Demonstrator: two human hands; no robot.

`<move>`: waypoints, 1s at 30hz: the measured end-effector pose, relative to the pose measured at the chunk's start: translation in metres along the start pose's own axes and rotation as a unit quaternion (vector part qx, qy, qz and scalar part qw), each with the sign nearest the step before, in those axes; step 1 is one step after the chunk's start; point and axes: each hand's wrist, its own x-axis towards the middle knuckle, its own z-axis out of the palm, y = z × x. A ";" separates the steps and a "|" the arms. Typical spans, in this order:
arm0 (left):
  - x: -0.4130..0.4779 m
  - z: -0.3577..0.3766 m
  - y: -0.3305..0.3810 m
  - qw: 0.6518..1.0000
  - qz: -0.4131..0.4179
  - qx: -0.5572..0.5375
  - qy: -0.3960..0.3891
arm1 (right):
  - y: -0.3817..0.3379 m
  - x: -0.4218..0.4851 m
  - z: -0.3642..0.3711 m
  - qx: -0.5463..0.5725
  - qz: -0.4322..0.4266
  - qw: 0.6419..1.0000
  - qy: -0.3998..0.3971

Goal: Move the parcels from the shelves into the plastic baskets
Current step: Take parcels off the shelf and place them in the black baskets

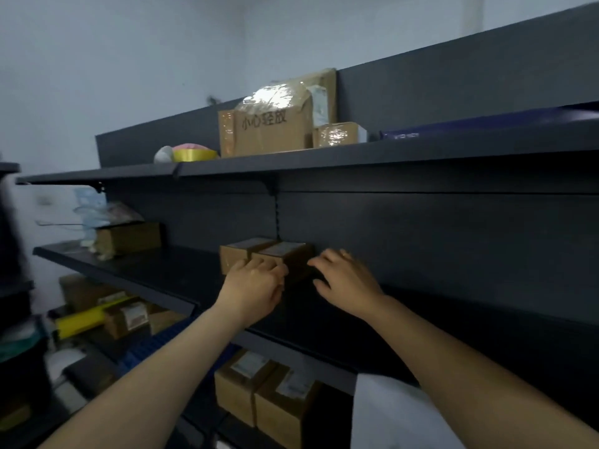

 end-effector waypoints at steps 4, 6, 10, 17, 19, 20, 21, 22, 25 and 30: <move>0.020 0.044 -0.045 0.999 -0.038 0.002 -0.015 | 0.004 0.066 0.035 0.015 -0.005 1.000 -0.009; 0.026 0.064 -0.066 0.998 -0.052 0.007 -0.031 | 0.002 0.091 0.053 0.014 -0.009 1.000 -0.020; 0.041 0.105 -0.104 0.997 -0.062 -0.007 -0.048 | 0.001 0.135 0.090 0.030 0.005 0.998 -0.054; 0.083 0.177 -0.151 0.989 -0.096 -0.082 -0.083 | -0.001 0.187 0.140 0.006 0.073 0.989 -0.129; 0.097 0.196 -0.164 0.981 -0.124 -0.101 -0.112 | -0.002 0.193 0.152 0.018 0.094 0.986 -0.135; 0.103 0.204 -0.170 0.974 -0.136 -0.114 -0.139 | -0.003 0.195 0.158 0.040 0.110 0.985 -0.125; 0.107 0.213 -0.176 0.966 -0.145 -0.130 -0.169 | -0.004 0.197 0.161 0.071 0.130 0.983 -0.111; 0.109 0.220 -0.181 0.957 -0.153 -0.152 -0.193 | -0.006 0.199 0.164 0.101 0.150 0.979 -0.099; 0.105 0.234 -0.182 0.927 -0.186 -0.263 -0.193 | -0.011 0.202 0.167 0.121 0.184 0.971 -0.091; 0.092 0.224 -0.169 0.925 -0.184 -0.300 -0.141 | -0.020 0.189 0.163 0.106 0.208 0.972 -0.006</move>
